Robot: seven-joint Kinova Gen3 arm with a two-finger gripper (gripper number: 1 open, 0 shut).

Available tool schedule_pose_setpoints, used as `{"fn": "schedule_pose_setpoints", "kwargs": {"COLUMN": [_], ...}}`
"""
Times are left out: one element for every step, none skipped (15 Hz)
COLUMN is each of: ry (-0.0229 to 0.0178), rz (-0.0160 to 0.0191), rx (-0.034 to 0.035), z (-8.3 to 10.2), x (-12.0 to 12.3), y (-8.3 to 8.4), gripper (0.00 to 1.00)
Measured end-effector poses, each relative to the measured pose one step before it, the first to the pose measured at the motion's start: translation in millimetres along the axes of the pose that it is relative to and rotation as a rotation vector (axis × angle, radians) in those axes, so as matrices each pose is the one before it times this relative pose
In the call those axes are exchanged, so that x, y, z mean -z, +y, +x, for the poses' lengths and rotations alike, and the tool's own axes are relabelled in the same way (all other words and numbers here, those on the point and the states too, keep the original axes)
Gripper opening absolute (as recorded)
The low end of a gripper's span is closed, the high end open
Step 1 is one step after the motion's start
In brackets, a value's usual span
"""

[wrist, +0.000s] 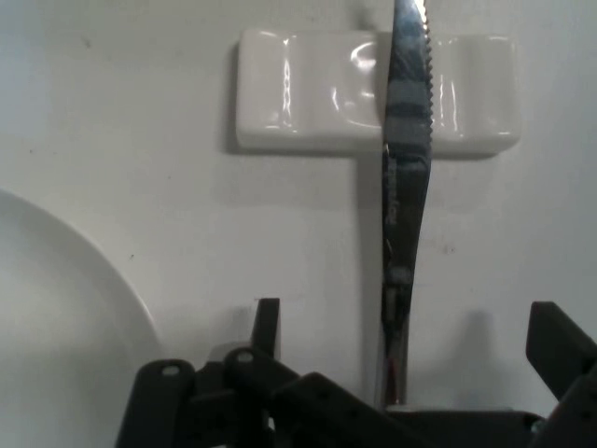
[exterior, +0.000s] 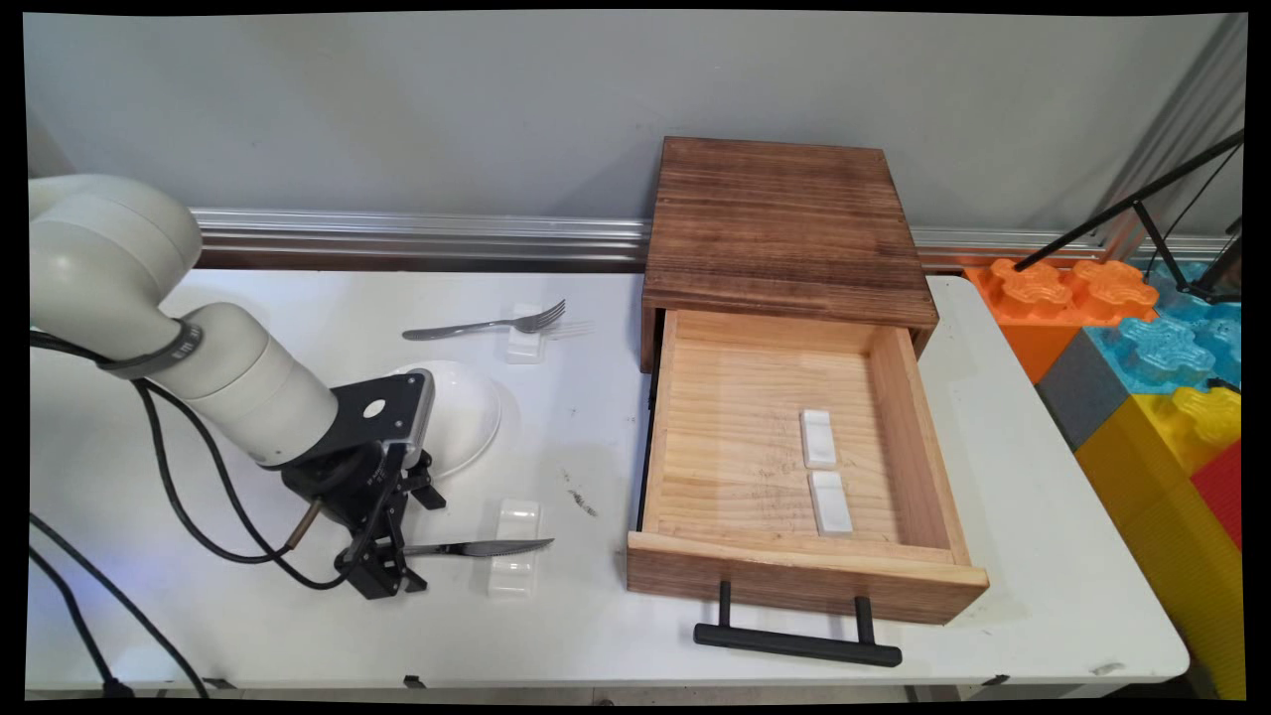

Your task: Pick up the knife from the right of the white plate, then place the picked object into the drawer

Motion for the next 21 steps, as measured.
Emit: {"fn": "schedule_pose_setpoints", "kwargs": {"ry": [-0.00097, -0.00115, -0.00162, -0.00133, -0.00260, -0.00290, -0.00388, -0.00245, -0.00273, -0.00165, -0.00091, -0.00124, -0.00102, -0.00117, -0.00103, -0.00083, 0.00083, 0.00262, 0.00341, 0.00470, 0.00522], "rz": [-0.00168, -0.00182, -0.00132, -0.00065, -0.00061, -0.00033, -0.00048, -0.00057, -0.00088, -0.00059, -0.00034, -0.00030, -0.00065, -0.00110, -0.00137, -0.00132, -0.00107, -0.00212, -0.00224, -0.00167, -0.00302], "rx": [-0.00042, -0.00074, -0.00137, -0.00125, -0.00199, -0.00221, -0.00117, -0.00062, -0.00023, 0.00001, 0.00054, -0.00002, -0.00031, -0.00010, -0.00130, -0.00032, -0.00067, -0.00038, -0.00005, 0.00074, 0.00260], "z": [0.02, -0.10, -0.13, -0.08, -0.27, -0.32, -0.63, -0.47, -0.49, -0.34, -0.27, -0.37, -0.45, -0.67, -0.65, -1.25, -0.56, -0.08, 0.18, 0.58, 0.59], "x": [-0.50, -0.43, -0.34, -0.20, -0.31, -0.32, -0.39, -0.34, -0.43, -0.33, -0.14, -0.06, 0.05, 0.20, 0.46, 0.73, 0.92, 1.35, 1.82, 2.48, 3.51], "y": [0.14, 0.16, 0.05, 0.02, -0.11, -0.24, -0.18, -0.16, -0.21, -0.23, -0.32, -0.37, -0.30, -0.21, -0.16, -0.01, -0.12, -0.22, -0.13, -0.29, -0.24], "gripper": [1.00, 1.00, 1.00, 1.00, 0.00, 0.00, 0.00, 0.00, 0.00, 0.00, 0.00, 0.00, 0.00, 0.00, 0.00, 0.00, 0.00, 0.00, 0.00, 0.00, 0.00]}}
